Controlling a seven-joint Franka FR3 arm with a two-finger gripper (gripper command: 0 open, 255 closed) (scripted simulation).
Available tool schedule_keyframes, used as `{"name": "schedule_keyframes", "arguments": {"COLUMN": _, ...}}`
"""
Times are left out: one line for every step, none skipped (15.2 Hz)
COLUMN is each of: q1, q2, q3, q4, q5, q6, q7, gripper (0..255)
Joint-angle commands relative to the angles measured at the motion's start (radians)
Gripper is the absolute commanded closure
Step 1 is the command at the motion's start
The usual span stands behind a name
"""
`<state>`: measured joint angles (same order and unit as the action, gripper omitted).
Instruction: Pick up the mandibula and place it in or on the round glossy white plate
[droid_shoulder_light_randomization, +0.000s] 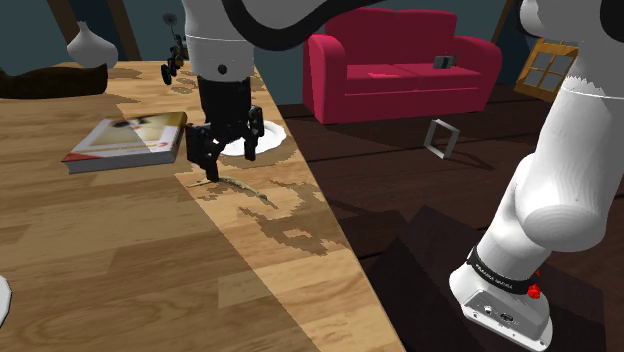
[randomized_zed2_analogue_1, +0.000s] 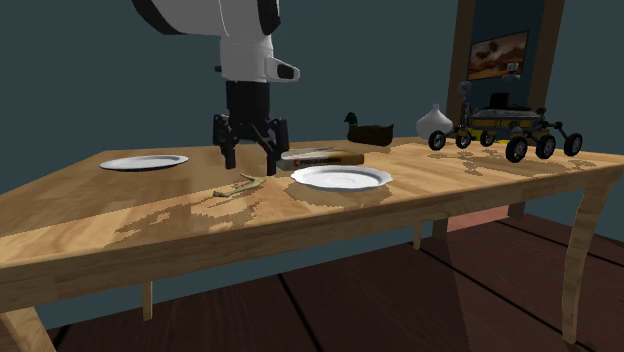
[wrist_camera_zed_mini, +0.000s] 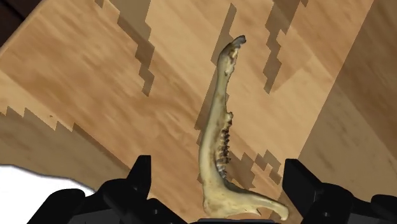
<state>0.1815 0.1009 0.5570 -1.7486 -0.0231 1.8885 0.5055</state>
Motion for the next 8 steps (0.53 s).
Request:
{"name": "schedule_keyframes", "arguments": {"q1": 0.002, "q2": 0.008, "q3": 0.001, "q4": -0.018, "q5": -0.006, "q6": 0.023, "q7": -0.001, "gripper": 0}}
{"name": "schedule_keyframes", "arguments": {"q1": 0.003, "q2": 0.010, "q3": 0.001, "q4": -0.028, "q5": -0.008, "q6": 0.036, "q7": 0.000, "gripper": 0}}
{"name": "schedule_keyframes", "arguments": {"q1": 0.003, "q2": 0.013, "q3": 0.001, "q4": -0.038, "q5": -0.009, "q6": 0.049, "q7": 0.001, "gripper": 0}}
{"name": "schedule_keyframes", "arguments": {"q1": 0.003, "q2": 0.015, "q3": 0.001, "q4": -0.044, "q5": -0.010, "q6": 0.056, "q7": 0.002, "gripper": 0}}
{"name": "schedule_keyframes", "arguments": {"q1": 0.003, "q2": 0.015, "q3": 0.001, "q4": -0.044, "q5": -0.010, "q6": 0.056, "q7": 0.002, "gripper": 0}}
{"name": "schedule_keyframes", "arguments": {"q1": 0.003, "q2": 0.015, "q3": 0.001, "q4": -0.044, "q5": -0.010, "q6": 0.056, "q7": 0.002, "gripper": 0}}
{"name": "schedule_keyframes", "arguments": {"q1": 0.003, "q2": 0.015, "q3": 0.001, "q4": -0.044, "q5": -0.010, "q6": 0.056, "q7": 0.002, "gripper": 0}}
{"name": "schedule_keyframes", "arguments": {"q1": 0.003, "q2": 0.015, "q3": 0.001, "q4": -0.044, "q5": -0.010, "q6": 0.056, "q7": 0.002, "gripper": 0}}
